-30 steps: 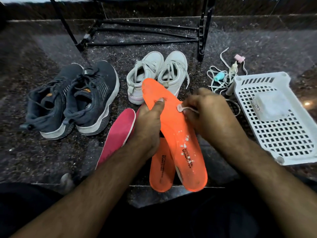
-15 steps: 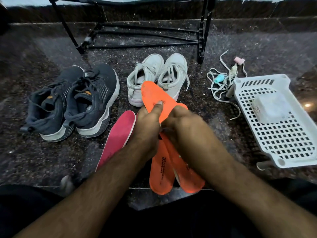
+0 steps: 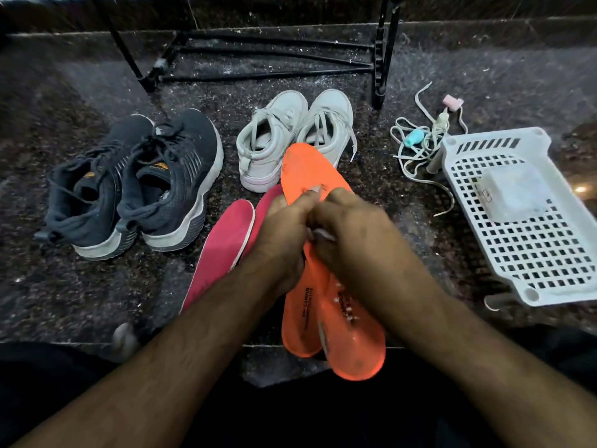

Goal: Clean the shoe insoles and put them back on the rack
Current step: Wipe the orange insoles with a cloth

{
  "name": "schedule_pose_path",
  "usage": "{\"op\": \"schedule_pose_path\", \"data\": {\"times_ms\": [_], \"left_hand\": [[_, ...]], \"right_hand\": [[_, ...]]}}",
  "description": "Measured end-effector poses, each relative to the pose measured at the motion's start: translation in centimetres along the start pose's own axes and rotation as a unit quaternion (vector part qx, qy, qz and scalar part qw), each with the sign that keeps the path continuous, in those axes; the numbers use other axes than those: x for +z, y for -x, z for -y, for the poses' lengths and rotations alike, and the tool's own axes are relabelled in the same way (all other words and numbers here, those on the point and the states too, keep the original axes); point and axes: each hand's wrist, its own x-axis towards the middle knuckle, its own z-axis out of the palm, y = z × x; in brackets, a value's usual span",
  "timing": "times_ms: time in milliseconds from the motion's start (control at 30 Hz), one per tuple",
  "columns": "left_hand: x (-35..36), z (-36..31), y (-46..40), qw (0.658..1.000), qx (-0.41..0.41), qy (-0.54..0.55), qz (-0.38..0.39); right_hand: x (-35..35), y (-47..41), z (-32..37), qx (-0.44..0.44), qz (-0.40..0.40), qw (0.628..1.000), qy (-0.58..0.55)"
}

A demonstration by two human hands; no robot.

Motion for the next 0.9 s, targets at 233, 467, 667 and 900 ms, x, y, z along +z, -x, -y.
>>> {"op": "schedule_pose_path", "data": {"times_ms": [233,467,667,900], "left_hand": [[0.5,-0.6,0.4,1.0,0.009,0.011,-0.027],[0.7,-0.6,0.7,0.999,-0.009,0.018,-0.031],[0.3,-0.7,0.7,0.999,-0.009,0.013,-0.039],[0.9,-1.1,1.1,0.999,-0.008,0.019,-0.048]], "right_hand": [[-0.9,-0.8,-1.8,0.05,-0.051,0.997,0.022],[-1.2,-2.2,-4.5,0.069,-0.067,0.994,0.054],[0.3,-0.1,0.3,-0.001,-0.027,1.0,0.012],[-1.9,-1.7,-4.0,0.088,-0.075,0.993,0.017]]}}
